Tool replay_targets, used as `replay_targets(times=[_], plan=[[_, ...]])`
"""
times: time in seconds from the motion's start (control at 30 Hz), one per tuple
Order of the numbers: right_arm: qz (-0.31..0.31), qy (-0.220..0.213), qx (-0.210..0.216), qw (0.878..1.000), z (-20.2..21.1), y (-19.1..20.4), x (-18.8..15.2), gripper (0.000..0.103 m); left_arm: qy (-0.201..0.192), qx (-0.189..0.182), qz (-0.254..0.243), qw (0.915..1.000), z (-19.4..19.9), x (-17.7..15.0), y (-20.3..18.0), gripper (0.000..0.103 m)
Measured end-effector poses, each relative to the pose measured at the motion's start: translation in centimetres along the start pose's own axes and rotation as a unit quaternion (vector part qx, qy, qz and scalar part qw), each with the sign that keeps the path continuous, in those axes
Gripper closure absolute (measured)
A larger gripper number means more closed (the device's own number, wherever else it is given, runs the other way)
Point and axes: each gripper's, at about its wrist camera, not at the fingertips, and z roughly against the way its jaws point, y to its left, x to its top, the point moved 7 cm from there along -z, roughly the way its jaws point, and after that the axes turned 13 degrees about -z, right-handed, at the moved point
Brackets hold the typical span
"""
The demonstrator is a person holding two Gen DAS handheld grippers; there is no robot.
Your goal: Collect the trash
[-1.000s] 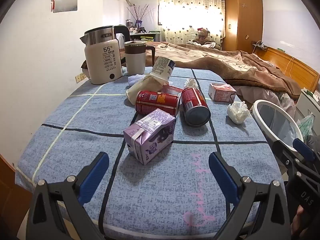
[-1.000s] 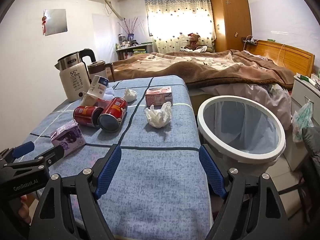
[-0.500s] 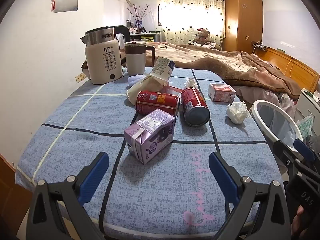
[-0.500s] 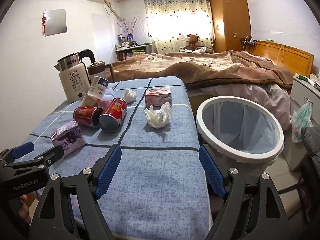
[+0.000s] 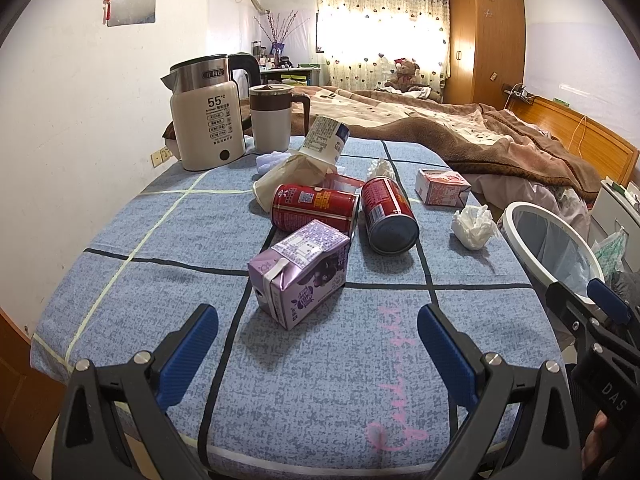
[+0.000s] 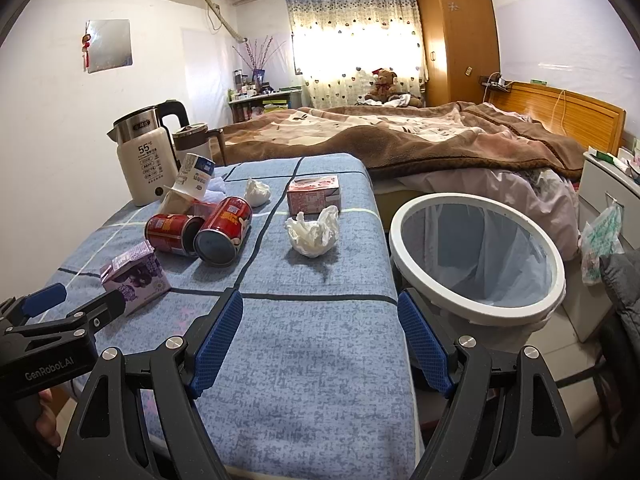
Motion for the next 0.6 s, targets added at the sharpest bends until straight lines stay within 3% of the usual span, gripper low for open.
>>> replay_targets(times=[0.6], plan=[[-0.003, -0.014, -0.007, 1.0, 0.69, -0.07, 0.35, 0.023, -0.023, -0.001, -0.012, 0.9997, 0.8, 0.59, -0.28, 0.002]])
